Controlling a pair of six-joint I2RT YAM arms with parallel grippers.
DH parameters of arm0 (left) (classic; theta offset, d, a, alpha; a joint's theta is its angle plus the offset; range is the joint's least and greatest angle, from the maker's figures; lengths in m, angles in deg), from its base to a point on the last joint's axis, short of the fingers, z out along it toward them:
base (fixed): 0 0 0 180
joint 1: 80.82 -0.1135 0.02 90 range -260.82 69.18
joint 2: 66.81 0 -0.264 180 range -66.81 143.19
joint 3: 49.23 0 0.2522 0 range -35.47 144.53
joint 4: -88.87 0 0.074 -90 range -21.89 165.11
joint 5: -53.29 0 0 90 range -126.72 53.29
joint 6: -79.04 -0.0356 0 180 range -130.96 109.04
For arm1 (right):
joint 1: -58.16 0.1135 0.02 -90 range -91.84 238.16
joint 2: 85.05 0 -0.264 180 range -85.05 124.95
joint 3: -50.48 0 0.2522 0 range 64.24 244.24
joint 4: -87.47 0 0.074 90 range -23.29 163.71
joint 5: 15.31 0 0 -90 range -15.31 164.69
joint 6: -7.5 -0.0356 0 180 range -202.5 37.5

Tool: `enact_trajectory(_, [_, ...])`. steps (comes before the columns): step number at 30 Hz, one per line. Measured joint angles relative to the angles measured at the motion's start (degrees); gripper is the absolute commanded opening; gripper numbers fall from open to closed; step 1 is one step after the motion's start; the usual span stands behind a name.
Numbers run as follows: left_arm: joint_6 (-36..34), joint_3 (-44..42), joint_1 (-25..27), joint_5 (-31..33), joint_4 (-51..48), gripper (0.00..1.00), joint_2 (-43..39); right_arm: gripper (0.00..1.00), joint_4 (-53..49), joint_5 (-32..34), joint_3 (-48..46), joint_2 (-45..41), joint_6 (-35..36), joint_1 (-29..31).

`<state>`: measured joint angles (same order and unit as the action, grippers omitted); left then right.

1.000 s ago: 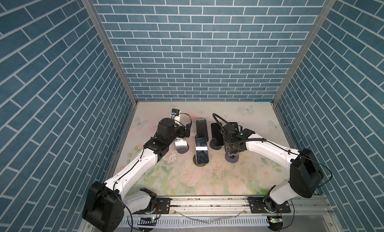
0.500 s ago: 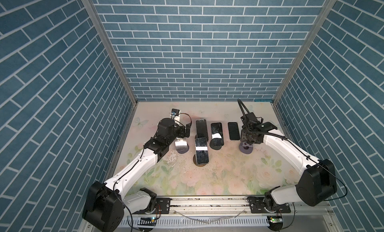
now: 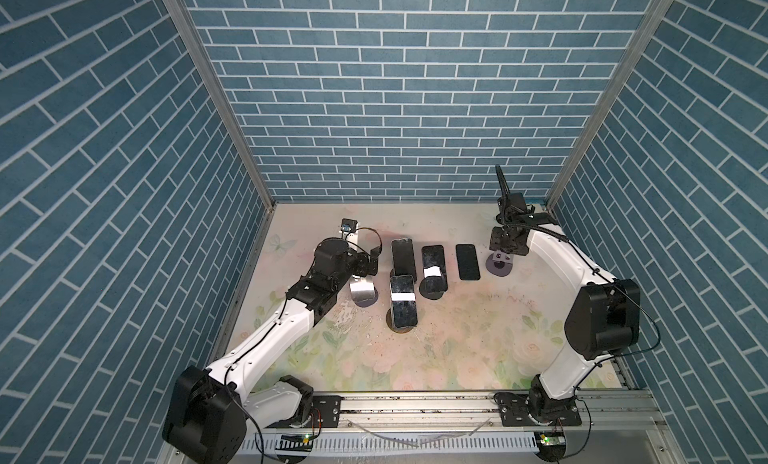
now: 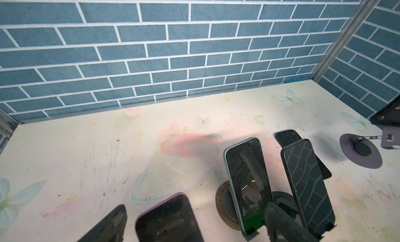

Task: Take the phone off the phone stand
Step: 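Carry the grey stand farther from the robot and set it down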

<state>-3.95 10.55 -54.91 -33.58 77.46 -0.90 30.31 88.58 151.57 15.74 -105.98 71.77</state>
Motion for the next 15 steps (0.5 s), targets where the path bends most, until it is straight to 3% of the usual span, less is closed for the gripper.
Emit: enact_trajectory(15, [-0.5,-0.5,0.0,0.9,-1.2,1.00,-0.7,0.49,2.7,-0.7,6.9,11.9,-0.3,-2.7])
